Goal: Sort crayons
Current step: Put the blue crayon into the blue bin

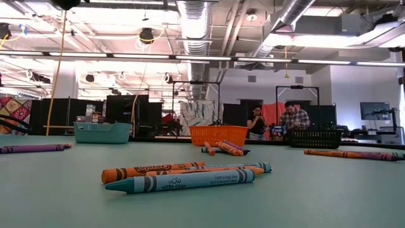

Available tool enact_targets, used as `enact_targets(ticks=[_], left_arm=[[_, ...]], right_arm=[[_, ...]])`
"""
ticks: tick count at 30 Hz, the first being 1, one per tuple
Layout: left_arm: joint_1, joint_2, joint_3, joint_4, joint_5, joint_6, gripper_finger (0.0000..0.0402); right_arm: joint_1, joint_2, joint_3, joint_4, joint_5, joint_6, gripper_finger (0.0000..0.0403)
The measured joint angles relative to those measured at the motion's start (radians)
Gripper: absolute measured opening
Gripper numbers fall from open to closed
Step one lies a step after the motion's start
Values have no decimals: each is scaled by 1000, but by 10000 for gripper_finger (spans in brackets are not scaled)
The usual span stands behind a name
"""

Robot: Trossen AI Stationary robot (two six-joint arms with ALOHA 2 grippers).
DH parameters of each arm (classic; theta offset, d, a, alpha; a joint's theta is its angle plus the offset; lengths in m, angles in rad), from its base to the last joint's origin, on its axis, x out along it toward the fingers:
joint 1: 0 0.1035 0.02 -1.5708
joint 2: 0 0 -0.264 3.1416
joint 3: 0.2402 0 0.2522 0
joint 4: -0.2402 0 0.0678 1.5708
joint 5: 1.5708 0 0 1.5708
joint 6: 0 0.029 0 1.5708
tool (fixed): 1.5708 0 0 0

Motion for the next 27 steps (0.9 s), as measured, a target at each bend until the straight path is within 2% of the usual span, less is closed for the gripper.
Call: enact_targets(ticks=[5,11,15,22,27], left_arm=[[0,23,4,32,-2,2,181],[0,25,6,51,29,21,138],[0,25,6,47,31,44,113],[0,25,6,12,31,45,95],[0,25,6,9,51,58,60]], right_arm=[[12,0,0,16,0,0,0],[13,0,-16,19,-1,1,0],[11,0,-27,18,0,4,0],[11,0,-27,35,0,3,0],[11,0,-27,39,-1,3,0]])
